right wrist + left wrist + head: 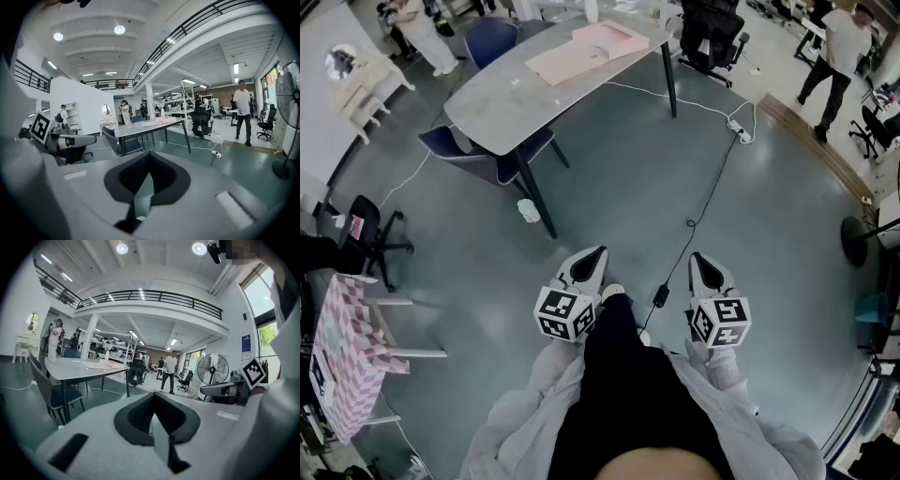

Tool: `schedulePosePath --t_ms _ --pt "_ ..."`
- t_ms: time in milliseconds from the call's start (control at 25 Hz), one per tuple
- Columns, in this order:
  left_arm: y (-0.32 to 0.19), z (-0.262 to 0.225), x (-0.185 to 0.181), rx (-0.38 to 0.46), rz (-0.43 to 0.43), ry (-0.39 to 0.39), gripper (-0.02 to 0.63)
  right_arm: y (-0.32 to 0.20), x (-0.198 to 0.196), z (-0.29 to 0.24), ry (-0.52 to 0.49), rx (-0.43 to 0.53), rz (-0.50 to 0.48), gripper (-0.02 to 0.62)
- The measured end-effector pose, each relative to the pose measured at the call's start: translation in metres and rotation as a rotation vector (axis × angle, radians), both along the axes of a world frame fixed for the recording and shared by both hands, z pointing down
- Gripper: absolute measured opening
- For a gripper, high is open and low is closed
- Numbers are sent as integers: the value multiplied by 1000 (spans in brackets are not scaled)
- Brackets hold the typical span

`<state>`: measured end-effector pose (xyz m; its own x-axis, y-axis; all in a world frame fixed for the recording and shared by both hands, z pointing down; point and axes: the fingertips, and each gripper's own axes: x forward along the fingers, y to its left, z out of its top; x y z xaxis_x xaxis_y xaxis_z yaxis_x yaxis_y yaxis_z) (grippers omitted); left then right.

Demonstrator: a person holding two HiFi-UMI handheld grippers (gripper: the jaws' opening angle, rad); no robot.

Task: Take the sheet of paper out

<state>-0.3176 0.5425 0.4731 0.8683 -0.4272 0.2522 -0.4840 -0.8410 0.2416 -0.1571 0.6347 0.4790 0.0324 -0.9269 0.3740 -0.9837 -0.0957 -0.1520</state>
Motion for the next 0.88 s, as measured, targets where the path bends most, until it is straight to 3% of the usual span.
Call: schedulePosePath --t_ms 520,880 --pt "10 -5 -3 18 -17 -20 3 8 -9 -2 -34 28 0 8" --pt "-33 5 25 8 -21 -16 9 -32 12 3 -23 8 -12 8"
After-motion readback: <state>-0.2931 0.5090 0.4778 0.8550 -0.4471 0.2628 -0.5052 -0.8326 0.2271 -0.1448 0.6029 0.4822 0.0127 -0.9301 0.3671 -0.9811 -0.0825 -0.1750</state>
